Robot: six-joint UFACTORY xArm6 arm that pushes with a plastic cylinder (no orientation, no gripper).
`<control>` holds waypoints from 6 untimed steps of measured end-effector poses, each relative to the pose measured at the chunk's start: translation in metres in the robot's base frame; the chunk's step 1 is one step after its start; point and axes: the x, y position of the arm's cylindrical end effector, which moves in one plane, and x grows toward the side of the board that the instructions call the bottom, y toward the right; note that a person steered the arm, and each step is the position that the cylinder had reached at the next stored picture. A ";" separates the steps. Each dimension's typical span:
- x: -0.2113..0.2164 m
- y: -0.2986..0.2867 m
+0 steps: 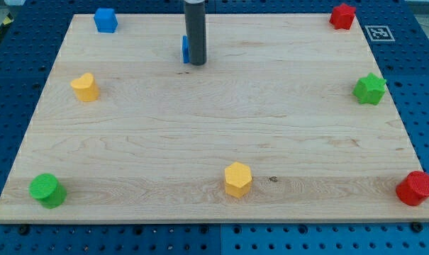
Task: Push the blue triangle towards the center of the board
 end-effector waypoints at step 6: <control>0.004 -0.075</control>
